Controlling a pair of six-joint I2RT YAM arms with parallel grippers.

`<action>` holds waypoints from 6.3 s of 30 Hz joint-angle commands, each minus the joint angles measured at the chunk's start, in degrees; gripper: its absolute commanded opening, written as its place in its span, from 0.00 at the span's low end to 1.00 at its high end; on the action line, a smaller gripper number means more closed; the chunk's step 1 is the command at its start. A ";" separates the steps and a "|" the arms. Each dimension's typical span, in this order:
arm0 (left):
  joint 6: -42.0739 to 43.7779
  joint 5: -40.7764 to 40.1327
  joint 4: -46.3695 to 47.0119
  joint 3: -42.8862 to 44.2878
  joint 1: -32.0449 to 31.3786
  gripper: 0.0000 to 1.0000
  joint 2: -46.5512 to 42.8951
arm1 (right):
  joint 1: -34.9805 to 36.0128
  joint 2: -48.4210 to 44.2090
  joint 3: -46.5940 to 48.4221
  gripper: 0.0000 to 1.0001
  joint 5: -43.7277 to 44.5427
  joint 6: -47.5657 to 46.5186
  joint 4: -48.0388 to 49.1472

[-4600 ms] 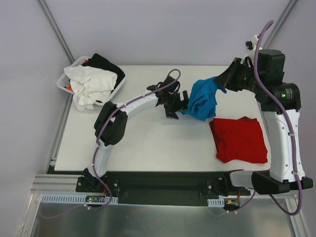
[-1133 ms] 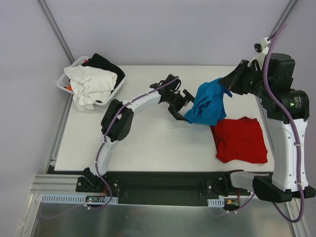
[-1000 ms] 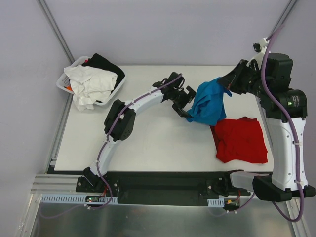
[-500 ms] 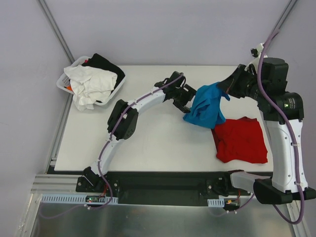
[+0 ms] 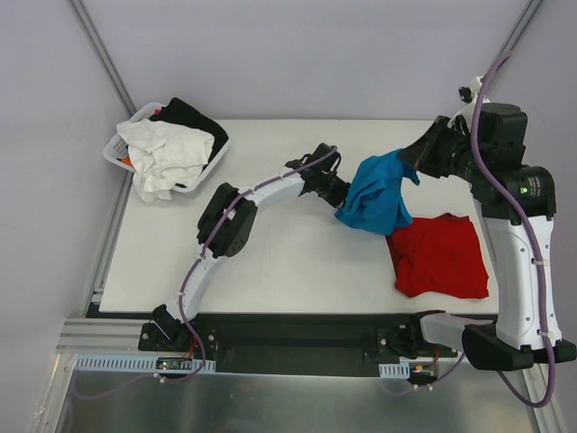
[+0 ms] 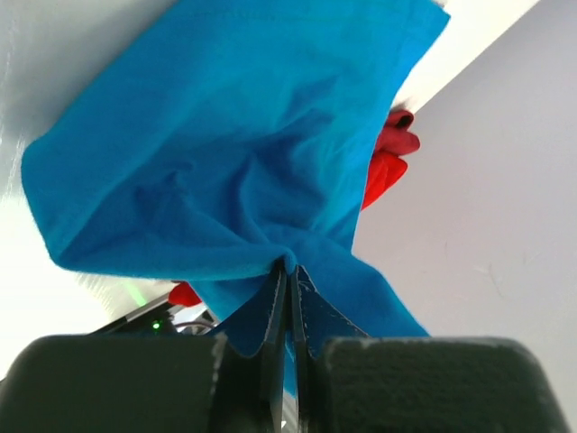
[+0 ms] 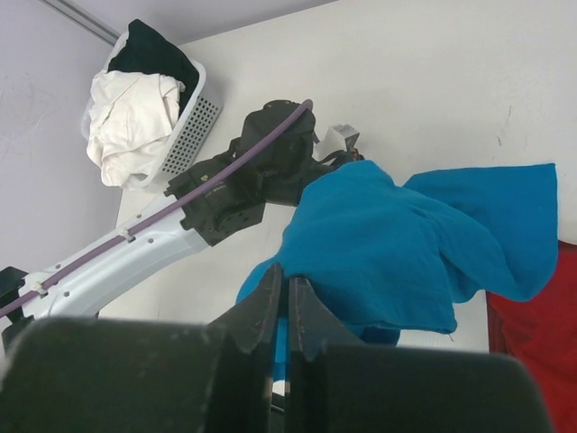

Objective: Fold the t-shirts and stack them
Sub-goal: Flatten the tshirt out

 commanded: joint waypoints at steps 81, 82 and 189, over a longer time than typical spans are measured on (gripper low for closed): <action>52.31 -31.63 -43.29 -17.34 11.88 0.96 -43.11 | 1.78 5.55 -29.06 0.93 -9.13 -7.40 -1.82; 52.13 -31.54 -43.11 -21.80 11.61 0.96 -44.95 | 2.22 4.76 -30.47 0.93 -8.86 -7.14 -1.65; 51.33 -31.73 -43.02 -27.39 7.48 0.94 -54.46 | 6.35 25.06 -17.84 0.01 -2.71 -3.80 15.50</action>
